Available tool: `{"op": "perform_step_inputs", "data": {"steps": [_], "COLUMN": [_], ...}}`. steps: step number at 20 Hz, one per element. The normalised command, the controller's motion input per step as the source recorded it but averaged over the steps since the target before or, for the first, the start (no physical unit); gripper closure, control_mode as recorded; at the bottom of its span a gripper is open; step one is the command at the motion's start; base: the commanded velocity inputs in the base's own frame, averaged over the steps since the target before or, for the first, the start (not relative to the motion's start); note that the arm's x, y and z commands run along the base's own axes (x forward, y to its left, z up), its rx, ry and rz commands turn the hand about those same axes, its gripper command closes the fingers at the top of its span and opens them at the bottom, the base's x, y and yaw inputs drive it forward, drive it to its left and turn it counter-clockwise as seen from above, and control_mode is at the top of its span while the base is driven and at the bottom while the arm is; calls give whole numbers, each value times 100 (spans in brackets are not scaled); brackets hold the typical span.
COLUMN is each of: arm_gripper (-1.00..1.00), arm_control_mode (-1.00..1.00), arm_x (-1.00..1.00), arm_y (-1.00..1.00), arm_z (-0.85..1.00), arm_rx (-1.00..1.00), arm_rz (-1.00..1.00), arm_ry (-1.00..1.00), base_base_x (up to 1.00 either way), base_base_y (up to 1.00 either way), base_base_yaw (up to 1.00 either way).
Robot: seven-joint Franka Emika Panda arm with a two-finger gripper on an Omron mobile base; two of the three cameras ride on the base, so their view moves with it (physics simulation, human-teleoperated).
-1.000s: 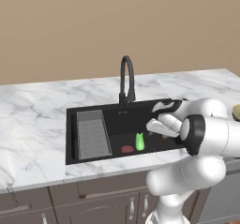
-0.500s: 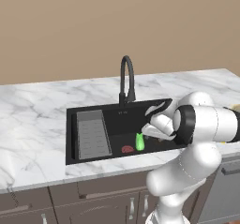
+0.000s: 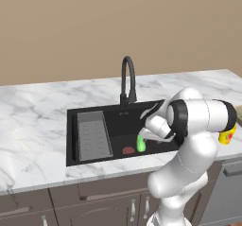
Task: Remove the corn and apple from the sink. Then move the bowl and cup from the counter to the sink for washing.
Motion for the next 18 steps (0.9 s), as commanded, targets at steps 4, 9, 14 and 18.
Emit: {"op": "perform_step_inputs", "data": {"steps": [4, 9, 14, 18], "arm_gripper": [-100, -100, -100, -100], "arm_control_mode": [-100, -100, -100, -100], "arm_x": [9, 11, 13, 11], "arm_y": [2, 1, 0, 0], "arm_z": [-19, -18, -19, -18], "arm_rx": [0, 0, -1, -2], "arm_rz": [0, 0, 0, 0], "arm_ry": [0, 0, 0, 0], "base_base_x": [0, 0, 0, 0], "base_base_y": [0, 0, 0, 0], "base_base_yaw": [0, 0, 0, 0]}}
